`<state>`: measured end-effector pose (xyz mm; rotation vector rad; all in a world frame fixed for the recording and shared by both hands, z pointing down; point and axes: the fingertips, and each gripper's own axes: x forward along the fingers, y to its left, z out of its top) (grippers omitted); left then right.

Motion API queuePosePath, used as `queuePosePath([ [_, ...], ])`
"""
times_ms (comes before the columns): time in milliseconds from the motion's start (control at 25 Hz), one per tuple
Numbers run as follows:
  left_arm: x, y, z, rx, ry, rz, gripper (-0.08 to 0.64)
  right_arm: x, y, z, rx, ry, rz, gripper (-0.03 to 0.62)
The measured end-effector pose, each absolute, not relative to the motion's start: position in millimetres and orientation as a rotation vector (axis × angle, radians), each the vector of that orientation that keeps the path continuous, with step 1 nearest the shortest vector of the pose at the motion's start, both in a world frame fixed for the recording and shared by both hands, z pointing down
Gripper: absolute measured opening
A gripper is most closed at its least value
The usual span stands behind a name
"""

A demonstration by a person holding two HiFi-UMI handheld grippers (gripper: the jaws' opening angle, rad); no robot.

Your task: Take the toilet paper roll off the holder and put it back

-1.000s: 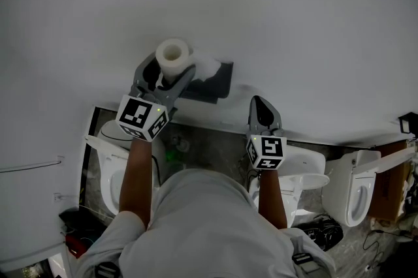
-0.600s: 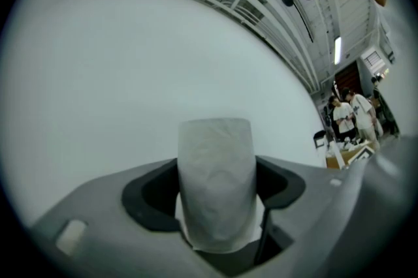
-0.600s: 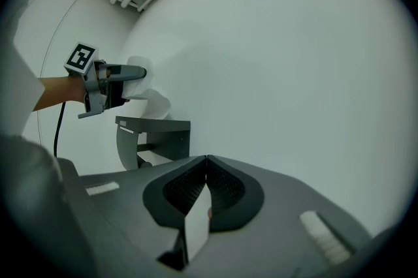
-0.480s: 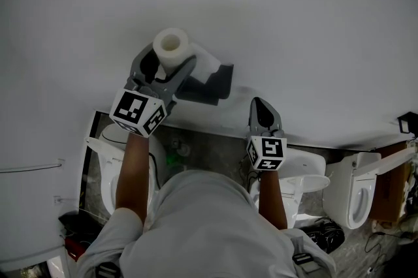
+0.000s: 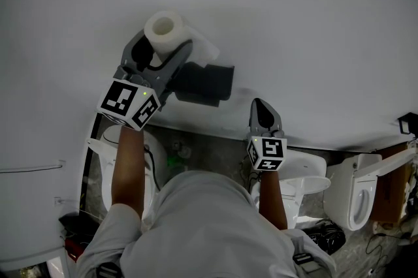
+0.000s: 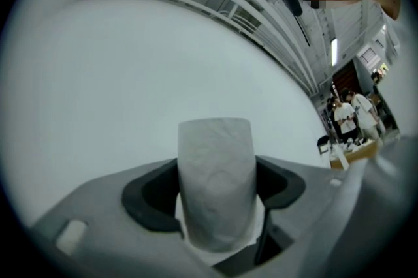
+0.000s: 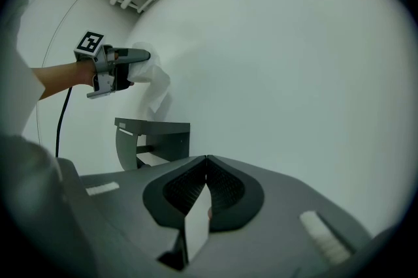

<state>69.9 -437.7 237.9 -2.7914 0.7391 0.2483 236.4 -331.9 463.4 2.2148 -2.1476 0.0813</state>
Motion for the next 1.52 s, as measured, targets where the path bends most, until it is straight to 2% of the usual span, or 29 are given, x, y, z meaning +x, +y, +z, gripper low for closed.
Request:
queuePosePath([
  [480, 71, -440, 206, -2.761, 0.734, 0.292, 0.328, 238, -333, 464, 2.217, -2.142, 0.081, 0.0],
  [1520, 70, -446, 224, -2.796, 0.747, 0.28, 0.328, 237, -337, 465, 2.22, -2.135, 0.082, 0.0],
])
